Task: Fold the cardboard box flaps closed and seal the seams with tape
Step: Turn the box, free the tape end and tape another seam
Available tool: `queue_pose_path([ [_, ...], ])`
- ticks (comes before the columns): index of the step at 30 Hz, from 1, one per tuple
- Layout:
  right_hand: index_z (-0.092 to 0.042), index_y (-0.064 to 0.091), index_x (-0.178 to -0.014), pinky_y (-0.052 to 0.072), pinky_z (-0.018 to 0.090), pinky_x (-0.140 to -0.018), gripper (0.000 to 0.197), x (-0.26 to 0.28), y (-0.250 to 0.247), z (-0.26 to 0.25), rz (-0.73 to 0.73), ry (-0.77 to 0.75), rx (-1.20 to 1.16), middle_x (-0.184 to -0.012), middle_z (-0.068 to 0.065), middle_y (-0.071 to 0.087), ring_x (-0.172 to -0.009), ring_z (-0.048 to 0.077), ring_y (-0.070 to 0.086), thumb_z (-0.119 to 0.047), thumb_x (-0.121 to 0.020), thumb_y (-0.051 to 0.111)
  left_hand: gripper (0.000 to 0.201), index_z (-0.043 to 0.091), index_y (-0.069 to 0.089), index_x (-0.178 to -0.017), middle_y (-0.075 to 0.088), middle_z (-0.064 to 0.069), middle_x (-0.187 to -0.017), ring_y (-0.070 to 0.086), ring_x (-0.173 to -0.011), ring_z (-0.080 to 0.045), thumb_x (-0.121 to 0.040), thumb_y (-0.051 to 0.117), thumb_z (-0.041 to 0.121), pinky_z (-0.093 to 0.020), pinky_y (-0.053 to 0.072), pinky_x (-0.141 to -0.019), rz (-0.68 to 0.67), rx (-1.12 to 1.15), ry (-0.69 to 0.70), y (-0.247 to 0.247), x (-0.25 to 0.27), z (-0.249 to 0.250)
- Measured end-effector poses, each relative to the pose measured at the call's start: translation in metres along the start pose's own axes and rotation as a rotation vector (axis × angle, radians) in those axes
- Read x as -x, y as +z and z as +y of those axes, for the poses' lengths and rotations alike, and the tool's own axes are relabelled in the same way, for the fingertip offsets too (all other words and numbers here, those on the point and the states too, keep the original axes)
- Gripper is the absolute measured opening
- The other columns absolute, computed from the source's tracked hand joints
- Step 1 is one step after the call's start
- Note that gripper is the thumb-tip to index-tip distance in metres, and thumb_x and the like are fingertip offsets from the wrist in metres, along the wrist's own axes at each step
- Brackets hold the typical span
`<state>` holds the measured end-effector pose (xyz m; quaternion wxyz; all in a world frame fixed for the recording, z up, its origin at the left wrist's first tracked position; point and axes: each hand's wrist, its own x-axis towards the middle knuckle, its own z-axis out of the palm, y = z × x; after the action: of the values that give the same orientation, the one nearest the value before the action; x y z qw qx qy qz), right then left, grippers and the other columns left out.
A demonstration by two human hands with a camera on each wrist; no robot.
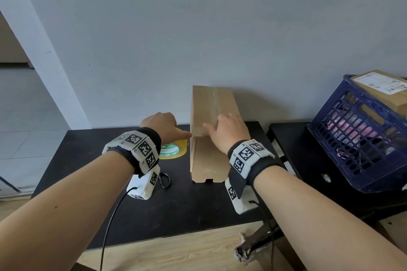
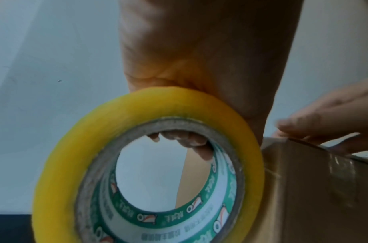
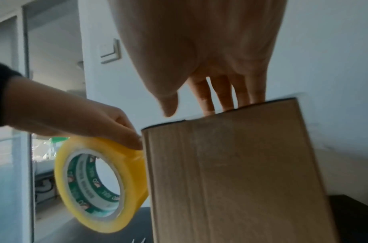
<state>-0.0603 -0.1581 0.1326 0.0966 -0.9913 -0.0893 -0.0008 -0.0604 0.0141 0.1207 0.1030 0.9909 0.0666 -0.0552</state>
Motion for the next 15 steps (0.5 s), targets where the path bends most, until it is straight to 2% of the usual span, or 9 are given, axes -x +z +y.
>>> queue_pose_path([
  [2,-0.01,0.045,-0.132,0.033,0.041,-0.105,0.076,-0.003,0.003,-0.005,-0.073,0.02,0.063,-0.134,0.014,0.048,-0.126,0.033,0.041,-0.069,-0.086,0.036,0.056,0.015,0.057,-0.066,0.054,0.002,-0.064,0.057,-0.072,-0.02,-0.077,0.051,0.069,-0.025,0.038,-0.058,-0.007,0.014,-0.008,0.001,0.002,-0.001],
  [3,-0.011,0.037,-0.14,0.027,0.043,-0.11,0.085,-0.004,0.005,-0.005,-0.109,0.026,0.094,-0.144,0.016,0.039,-0.134,0.034,0.032,-0.074,-0.083,0.033,0.058,0.014,0.056,-0.064,0.054,0.001,-0.064,0.057,-0.071,-0.02,-0.079,0.048,0.069,-0.025,0.038,-0.059,-0.013,0.036,-0.013,0.002,0.002,-0.002],
  [5,-0.014,0.023,-0.148,0.015,0.045,-0.118,0.092,-0.008,0.009,-0.001,-0.16,0.027,0.098,-0.155,0.016,0.02,-0.144,0.033,0.014,-0.077,-0.082,0.029,0.056,0.012,0.054,-0.063,0.055,-0.003,-0.067,0.054,-0.074,-0.023,-0.087,0.044,0.061,-0.027,0.038,-0.062,-0.043,0.126,-0.03,0.002,0.002,-0.006],
  [8,-0.017,0.02,-0.15,0.011,0.045,-0.119,0.09,-0.016,0.01,0.004,-0.204,0.01,0.07,-0.157,0.013,0.015,-0.146,0.03,0.006,-0.075,-0.082,0.031,0.037,0.005,0.053,-0.086,0.055,-0.012,-0.094,0.048,-0.088,-0.027,-0.096,0.036,0.036,-0.029,0.034,-0.073,-0.159,0.292,-0.053,0.0,0.002,-0.015],
  [9,-0.016,0.019,-0.15,0.011,0.044,-0.119,0.088,-0.019,0.009,0.005,-0.224,0.009,0.078,-0.157,0.013,0.014,-0.147,0.03,0.005,-0.073,-0.084,0.031,0.032,0.006,0.052,-0.093,0.053,-0.013,-0.1,0.047,-0.091,-0.027,-0.097,0.036,0.033,-0.029,0.033,-0.076,-0.192,0.343,-0.067,-0.001,0.001,-0.017],
  [11,-0.016,0.017,-0.151,0.01,0.044,-0.119,0.083,-0.024,0.006,0.006,-0.262,0.008,0.087,-0.158,0.013,0.011,-0.147,0.029,0.004,-0.067,-0.088,0.033,0.03,0.008,0.053,-0.103,0.051,-0.011,-0.107,0.047,-0.096,-0.026,-0.095,0.041,0.035,-0.029,0.034,-0.081,-0.241,0.435,-0.1,0.0,0.001,-0.023],
  [15,-0.015,0.013,-0.152,0.006,0.043,-0.12,0.071,-0.024,0.0,0.009,-0.302,-0.005,0.049,-0.16,0.013,0.002,-0.148,0.028,-0.003,-0.053,-0.095,0.034,0.049,0.008,0.055,-0.12,0.053,-0.01,-0.116,0.049,-0.103,-0.026,-0.086,0.054,0.044,-0.031,0.037,-0.088,-0.291,0.528,-0.153,-0.001,0.001,-0.039],
])
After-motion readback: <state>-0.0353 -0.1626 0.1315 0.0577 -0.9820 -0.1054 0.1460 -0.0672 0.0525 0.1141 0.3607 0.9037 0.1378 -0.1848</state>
